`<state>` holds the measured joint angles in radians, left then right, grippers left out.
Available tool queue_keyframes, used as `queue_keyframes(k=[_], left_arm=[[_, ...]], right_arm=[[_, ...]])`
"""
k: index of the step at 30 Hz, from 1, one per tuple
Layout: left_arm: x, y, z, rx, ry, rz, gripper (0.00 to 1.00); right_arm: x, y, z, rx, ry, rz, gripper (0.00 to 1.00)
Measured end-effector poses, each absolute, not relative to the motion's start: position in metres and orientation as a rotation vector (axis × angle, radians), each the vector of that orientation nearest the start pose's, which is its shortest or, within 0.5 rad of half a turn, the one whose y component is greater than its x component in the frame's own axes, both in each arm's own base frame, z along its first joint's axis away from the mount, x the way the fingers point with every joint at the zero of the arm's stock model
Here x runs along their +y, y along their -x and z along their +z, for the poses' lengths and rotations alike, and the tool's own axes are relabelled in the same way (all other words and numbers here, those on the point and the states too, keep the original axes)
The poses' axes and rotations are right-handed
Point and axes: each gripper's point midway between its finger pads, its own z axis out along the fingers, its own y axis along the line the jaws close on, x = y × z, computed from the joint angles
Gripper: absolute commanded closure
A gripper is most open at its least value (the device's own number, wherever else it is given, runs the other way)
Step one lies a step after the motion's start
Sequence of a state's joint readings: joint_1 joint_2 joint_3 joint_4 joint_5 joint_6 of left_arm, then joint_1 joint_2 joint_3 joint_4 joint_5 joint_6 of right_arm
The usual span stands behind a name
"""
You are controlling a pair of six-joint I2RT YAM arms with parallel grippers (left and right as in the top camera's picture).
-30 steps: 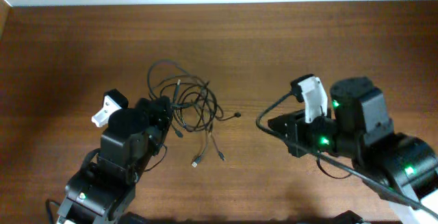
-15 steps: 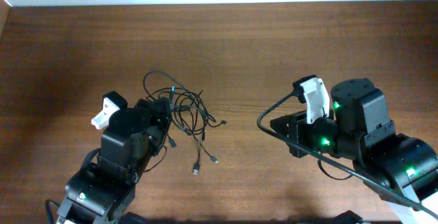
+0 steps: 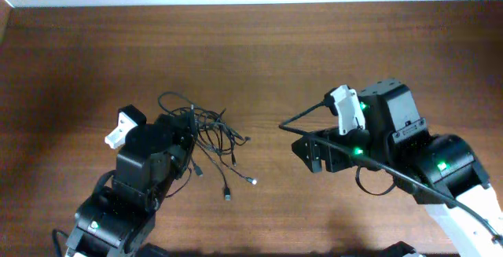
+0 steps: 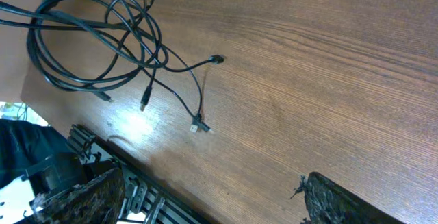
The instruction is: Untangle cables
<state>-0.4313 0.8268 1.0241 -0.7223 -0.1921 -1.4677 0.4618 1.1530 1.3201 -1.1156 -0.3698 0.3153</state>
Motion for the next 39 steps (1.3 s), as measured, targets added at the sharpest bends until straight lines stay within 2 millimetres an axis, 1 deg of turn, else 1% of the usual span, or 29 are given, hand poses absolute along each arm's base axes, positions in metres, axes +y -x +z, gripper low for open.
queue_keyframes(k=[1,2,5,6,7,8,10,11,12,13,15,17,18,19,20,21,22,23,24,25,26,27,28,31,34,35,36,37,39], left_arm=[[-0.087,-0.268,0.293,1.873,1.21,-0.919,0.95],[-0.087,-0.268,0.293,1.873,1.21,-0.919,0.95],[-0.087,-0.268,0.293,1.872,1.211,-0.92,0.9],[-0.088,-0.269,0.294,1.866,1.211,-0.927,0.92],[-0.089,-0.269,0.296,1.862,1.207,-0.942,0.98],[-0.092,-0.271,0.3,1.854,1.199,-0.967,1.0],[-0.094,-0.271,0.302,1.852,1.199,-0.987,1.0],[-0.095,-0.272,0.303,1.849,1.197,-0.993,1.0],[-0.095,-0.272,0.303,1.846,1.202,-0.997,1.0],[-0.095,-0.272,0.303,1.838,1.22,-1.008,1.0],[-0.096,-0.272,0.303,1.834,1.233,-1.018,1.0],[-0.096,-0.272,0.303,1.832,1.234,-1.02,1.0],[-0.096,-0.272,0.303,1.831,1.237,-1.021,1.0],[-0.096,-0.272,0.303,1.832,1.238,-1.02,1.0],[-0.096,-0.272,0.303,1.831,1.237,-1.021,1.0],[-0.096,-0.272,0.303,1.831,1.237,-1.021,1.0],[-0.096,-0.272,0.303,1.831,1.237,-1.021,1.0],[-0.096,-0.273,0.304,1.828,1.236,-1.024,1.0],[-0.096,-0.273,0.305,1.824,1.234,-1.028,1.0],[-0.096,-0.273,0.305,1.824,1.234,-1.029,1.0],[-0.096,-0.273,0.306,1.82,1.232,-1.032,1.0],[-0.096,-0.274,0.307,1.817,1.234,-1.035,1.0],[-0.096,-0.274,0.307,1.817,1.234,-1.036,1.0],[-0.096,-0.274,0.308,1.814,1.233,-1.039,1.0],[-0.097,-0.274,0.308,1.806,1.242,-1.048,1.0],[-0.097,-0.274,0.308,1.805,1.246,-1.05,1.0],[-0.097,-0.274,0.308,1.804,1.247,-1.05,1.0],[-0.097,-0.275,0.308,1.804,1.251,-1.05,1.0],[-0.098,-0.276,0.306,1.81,1.254,-1.045,1.0]], right_arm=[[0.181,-0.225,0.263,2.584,0.346,0.766,0.15],[0.181,-0.225,0.263,2.586,0.342,0.766,0.0],[0.181,-0.224,0.263,2.587,0.342,0.77,0.01],[0.184,-0.222,0.264,2.587,0.35,0.792,0.01],[0.187,-0.222,0.266,2.579,0.359,0.819,0.01],[0.193,-0.223,0.271,2.556,0.368,0.87,0.03],[0.199,-0.226,0.264,2.613,0.297,0.917,0.18],[0.205,-0.23,0.257,2.645,0.268,0.933,0.18],[0.216,-0.234,0.248,2.678,0.268,0.954,0.18],[0.235,-0.234,0.237,2.713,0.304,1.005,0.18],[0.269,-0.232,0.23,2.715,0.399,1.132,0.18],[0.297,-0.228,0.231,2.68,0.495,1.297,0.18],[0.306,-0.223,0.227,2.722,0.475,1.377,0.31],[0.308,-0.221,0.227,2.743,0.443,1.408,0.4],[0.311,-0.222,0.229,2.75,0.404,1.435,0.54],[0.313,-0.223,0.231,2.765,0.346,1.458,0.73],[0.314,-0.224,0.233,2.789,0.266,1.483,0.89],[0.315,-0.224,0.234,2.818,0.186,1.497,0.96],[0.315,-0.224,0.234,2.844,0.116,1.507,0.96],[0.315,-0.224,0.234,2.853,0.092,1.511,0.9],[0.315,-0.224,0.234,2.857,0.076,1.513,0.66],[0.315,-0.224,0.234,2.86,0.066,1.514,0.5],[0.315,-0.224,0.234,2.873,0.028,1.519,0.4],[0.316,-0.229,0.234,2.895,-0.122,1.521,0.33],[0.315,-0.234,0.229,2.935,-0.367,1.475,0.14],[0.318,-0.231,0.229,2.946,-0.415,1.468,0.14],[0.324,-0.23,0.228,2.947,-0.486,1.446,0.18],[0.329,-0.226,0.226,2.952,-0.531,1.43,0.31],[0.347,-0.232,0.238,2.871,-0.532,1.493,0.75]])
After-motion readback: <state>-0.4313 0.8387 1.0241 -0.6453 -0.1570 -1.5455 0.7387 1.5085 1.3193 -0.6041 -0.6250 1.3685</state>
